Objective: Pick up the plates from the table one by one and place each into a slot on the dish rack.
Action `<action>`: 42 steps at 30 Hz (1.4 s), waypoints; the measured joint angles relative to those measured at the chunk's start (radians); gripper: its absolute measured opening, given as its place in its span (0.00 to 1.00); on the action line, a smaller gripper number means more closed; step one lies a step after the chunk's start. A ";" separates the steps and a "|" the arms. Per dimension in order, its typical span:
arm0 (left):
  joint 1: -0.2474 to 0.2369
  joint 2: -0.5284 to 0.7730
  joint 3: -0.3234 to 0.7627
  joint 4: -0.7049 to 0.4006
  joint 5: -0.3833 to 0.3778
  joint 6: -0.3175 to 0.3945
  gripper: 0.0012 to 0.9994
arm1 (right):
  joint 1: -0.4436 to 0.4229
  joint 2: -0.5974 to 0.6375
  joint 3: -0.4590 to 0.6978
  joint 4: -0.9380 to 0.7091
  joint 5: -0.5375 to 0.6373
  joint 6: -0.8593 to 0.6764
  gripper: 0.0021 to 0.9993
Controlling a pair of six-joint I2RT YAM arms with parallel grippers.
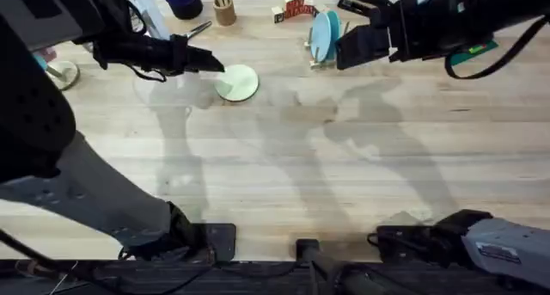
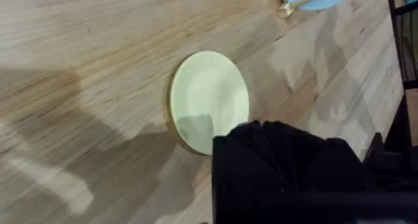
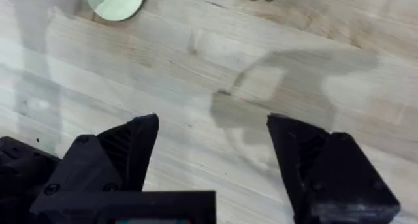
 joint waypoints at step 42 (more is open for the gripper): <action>0.022 0.193 0.007 0.058 0.058 -0.003 0.04 | 0.000 0.000 0.000 0.000 0.000 0.003 1.00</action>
